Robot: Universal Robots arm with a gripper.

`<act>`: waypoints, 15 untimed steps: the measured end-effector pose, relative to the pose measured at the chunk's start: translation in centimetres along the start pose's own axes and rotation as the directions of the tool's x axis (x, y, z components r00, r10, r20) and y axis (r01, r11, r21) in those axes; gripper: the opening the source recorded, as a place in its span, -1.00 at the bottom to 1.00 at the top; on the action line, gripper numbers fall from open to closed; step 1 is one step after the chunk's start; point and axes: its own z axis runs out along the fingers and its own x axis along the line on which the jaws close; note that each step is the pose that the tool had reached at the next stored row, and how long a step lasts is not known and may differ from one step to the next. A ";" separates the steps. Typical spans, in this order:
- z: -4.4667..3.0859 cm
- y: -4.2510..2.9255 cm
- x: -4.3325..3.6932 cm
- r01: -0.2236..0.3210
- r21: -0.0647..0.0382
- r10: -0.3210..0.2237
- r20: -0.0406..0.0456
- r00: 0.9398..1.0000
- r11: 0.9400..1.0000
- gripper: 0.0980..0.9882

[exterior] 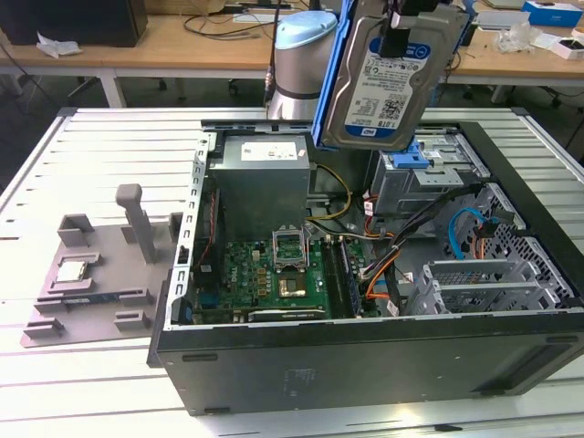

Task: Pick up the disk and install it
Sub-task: 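Pick up the disk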

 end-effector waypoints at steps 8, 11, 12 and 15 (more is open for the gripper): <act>0.02 0.05 1.24 0.000 0.000 0.000 0.000 1.000 1.000 -0.40; 0.03 0.07 1.82 0.000 0.000 0.000 0.000 1.000 1.000 -0.40; 0.03 0.07 1.92 0.000 0.000 0.000 0.000 1.000 1.000 -0.40; 0.04 0.09 2.36 0.000 0.000 0.000 0.000 1.000 1.000 -0.40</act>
